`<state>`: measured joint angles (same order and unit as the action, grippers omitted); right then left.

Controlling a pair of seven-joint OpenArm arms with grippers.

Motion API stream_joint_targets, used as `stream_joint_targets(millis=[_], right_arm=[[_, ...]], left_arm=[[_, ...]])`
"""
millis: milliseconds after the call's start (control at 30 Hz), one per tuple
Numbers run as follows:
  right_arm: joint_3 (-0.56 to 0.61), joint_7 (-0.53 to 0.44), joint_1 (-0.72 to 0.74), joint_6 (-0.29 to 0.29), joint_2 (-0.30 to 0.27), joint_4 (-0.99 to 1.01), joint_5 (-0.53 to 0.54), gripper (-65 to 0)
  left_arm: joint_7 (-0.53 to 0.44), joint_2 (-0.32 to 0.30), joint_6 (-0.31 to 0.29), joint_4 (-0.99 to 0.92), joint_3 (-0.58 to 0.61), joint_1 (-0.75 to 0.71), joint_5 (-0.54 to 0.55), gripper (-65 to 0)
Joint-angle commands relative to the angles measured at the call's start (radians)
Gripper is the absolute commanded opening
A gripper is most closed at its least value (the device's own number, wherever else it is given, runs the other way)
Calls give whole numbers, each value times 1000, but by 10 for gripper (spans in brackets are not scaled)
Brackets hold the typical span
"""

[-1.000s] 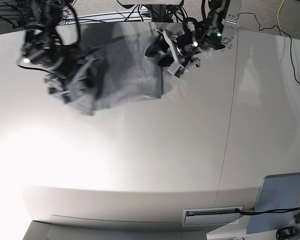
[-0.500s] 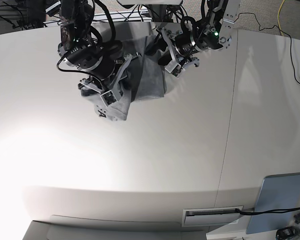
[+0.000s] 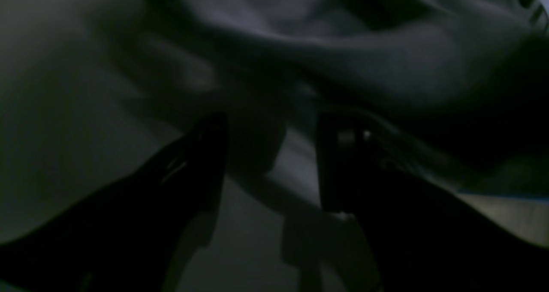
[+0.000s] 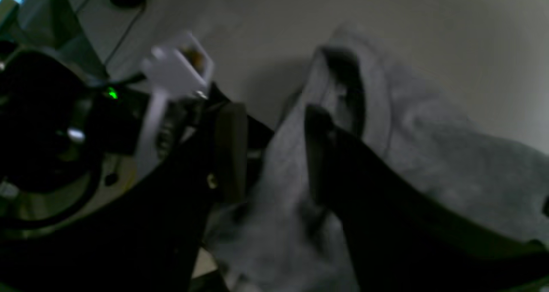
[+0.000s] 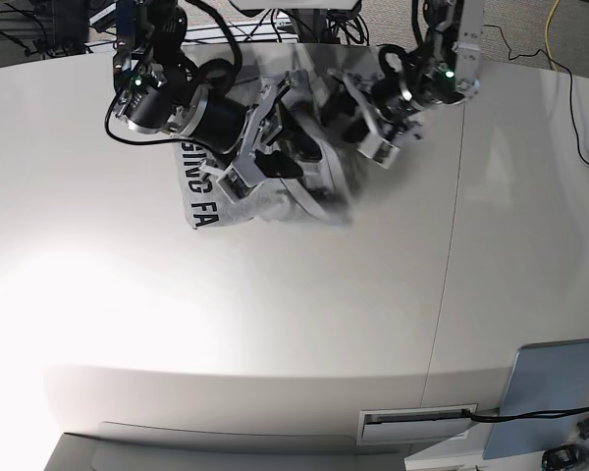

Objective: Fold the T-shirt properly
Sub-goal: 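Fold the right-held end over onto the left-held half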

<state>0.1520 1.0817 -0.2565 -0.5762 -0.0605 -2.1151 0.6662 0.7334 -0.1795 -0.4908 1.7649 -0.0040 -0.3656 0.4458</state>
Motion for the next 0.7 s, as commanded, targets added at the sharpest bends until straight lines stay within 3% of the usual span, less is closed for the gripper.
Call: stream_joint_targets(millis=[0,200,267,333,400,467,667], right_arm=[[-9,-23,13,-4,2,-19,22,-426],[-135,-10,25,-3,2,-19,0,-427],[-200,-17,30,1,2,-19,-29,-427],[-251,-29,39,39,-6,-17,-83,-438],[-275,-55,56,79,-28,-14,-151,-483],[-276,-84,78,92,-55,3,-209,-524],[-275,-99,211,95,-72,195,-301,-636]], left_arm=[[-2,-1,-31,17,-25,2,39,-315],[79,-1,-62,19,-185,2,174,-315],[100,-1,-111,23,-230,1,242,-326],[133,-1,-169,31,-249,-3,340,-391],[181,1,-207,44,-233,-3,438,-492],[215,2,-207,56,-187,-2,483,-579],[247,2,-207,60,43,-3,482,-627]])
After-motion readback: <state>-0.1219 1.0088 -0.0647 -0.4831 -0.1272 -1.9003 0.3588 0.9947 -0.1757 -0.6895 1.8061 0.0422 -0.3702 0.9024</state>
